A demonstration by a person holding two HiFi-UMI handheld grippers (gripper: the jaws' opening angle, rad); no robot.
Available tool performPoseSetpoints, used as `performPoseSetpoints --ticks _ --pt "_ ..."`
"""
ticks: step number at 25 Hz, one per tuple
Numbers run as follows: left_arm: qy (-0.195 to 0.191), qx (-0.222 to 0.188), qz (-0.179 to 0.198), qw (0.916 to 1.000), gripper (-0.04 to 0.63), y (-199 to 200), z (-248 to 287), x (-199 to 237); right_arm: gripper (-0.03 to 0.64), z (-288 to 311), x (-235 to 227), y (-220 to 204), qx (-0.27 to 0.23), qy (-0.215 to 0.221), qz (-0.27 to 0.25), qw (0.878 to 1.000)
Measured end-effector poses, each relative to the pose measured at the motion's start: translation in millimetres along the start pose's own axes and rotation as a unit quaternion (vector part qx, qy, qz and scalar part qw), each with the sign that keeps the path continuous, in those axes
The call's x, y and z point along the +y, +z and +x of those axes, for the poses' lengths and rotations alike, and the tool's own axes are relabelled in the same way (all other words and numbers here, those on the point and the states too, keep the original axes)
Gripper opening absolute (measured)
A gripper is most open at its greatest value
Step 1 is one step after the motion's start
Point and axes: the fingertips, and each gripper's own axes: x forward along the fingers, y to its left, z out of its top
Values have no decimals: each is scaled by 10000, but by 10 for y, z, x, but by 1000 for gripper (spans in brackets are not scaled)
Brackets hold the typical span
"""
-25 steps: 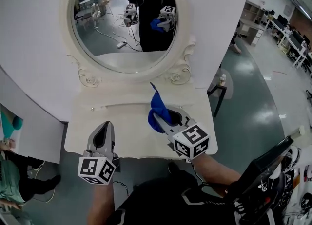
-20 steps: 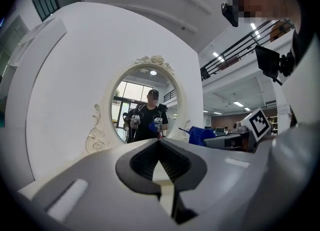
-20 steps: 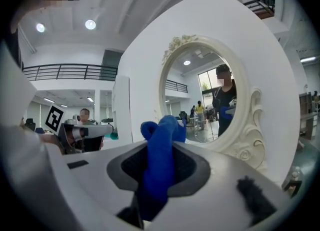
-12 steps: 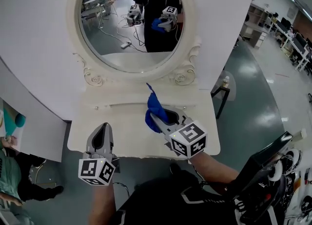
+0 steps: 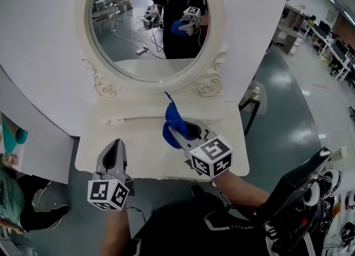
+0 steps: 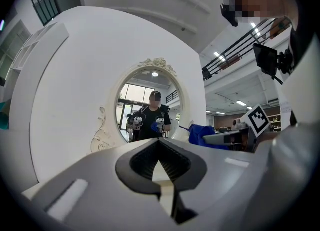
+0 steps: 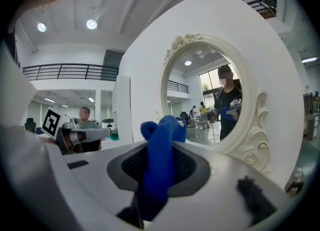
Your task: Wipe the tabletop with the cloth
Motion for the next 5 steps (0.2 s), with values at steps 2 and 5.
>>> performPoseSetpoints --ticks 2,5 --pt "15 21 -36 10000 8 -11 6 -11 98 -10 -5 -1 8 7 13 10000" --pt "29 40 -59 10000 8 -9 21 -20 98 -10 -9 4 24 34 -5 10000"
